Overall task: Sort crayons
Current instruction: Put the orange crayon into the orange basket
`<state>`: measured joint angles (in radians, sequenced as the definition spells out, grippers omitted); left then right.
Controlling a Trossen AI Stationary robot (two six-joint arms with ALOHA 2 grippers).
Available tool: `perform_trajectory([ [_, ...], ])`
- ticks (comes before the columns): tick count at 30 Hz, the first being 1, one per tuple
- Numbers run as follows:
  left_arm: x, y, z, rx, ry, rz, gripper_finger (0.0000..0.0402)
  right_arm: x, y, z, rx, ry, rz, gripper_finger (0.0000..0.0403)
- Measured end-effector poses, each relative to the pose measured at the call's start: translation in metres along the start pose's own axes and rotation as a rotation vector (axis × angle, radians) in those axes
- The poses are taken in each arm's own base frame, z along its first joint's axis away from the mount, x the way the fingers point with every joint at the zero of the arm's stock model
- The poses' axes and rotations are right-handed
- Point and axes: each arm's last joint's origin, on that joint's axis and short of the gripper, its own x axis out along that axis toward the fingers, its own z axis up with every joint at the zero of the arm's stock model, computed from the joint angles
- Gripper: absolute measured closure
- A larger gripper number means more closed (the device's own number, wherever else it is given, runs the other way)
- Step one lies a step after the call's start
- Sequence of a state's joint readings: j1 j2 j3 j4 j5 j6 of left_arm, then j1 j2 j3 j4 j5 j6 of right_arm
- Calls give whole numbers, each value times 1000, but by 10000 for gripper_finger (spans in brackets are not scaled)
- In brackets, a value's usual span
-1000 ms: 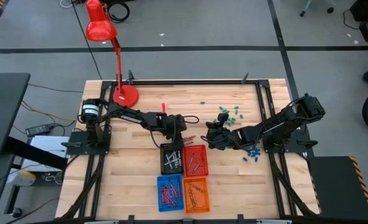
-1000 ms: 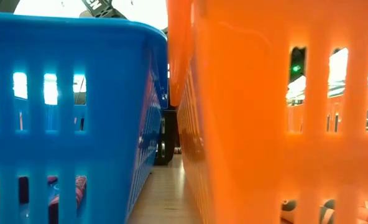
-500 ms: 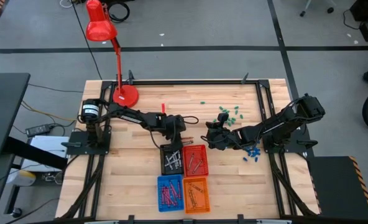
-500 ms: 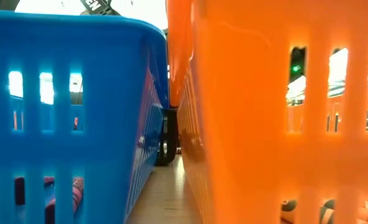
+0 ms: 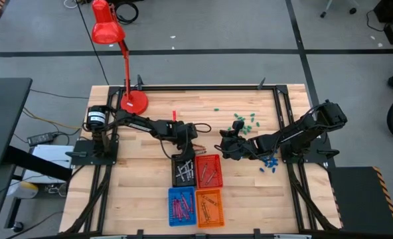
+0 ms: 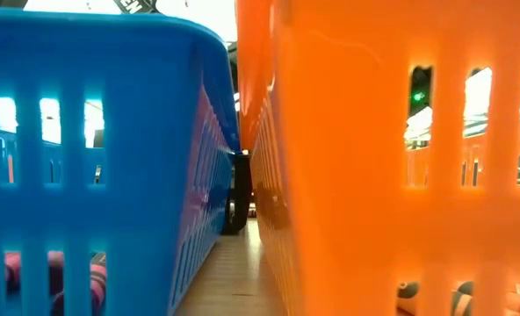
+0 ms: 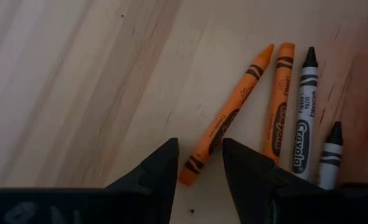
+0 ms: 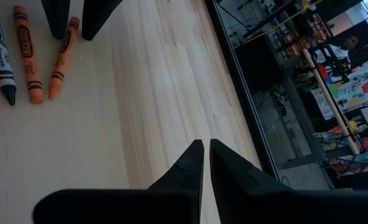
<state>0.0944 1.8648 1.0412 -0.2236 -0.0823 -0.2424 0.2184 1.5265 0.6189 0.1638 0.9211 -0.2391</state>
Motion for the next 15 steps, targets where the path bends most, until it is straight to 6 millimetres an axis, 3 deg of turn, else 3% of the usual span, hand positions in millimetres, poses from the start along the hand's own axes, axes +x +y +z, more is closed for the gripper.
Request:
perform_trajectory([
  [5,0,0,-1,2,7,-1,271,0,0,0,0,0,0,369],
  [15,-1,1,-2,-7,23,5,375,0,0,0,0,0,0,369],
])
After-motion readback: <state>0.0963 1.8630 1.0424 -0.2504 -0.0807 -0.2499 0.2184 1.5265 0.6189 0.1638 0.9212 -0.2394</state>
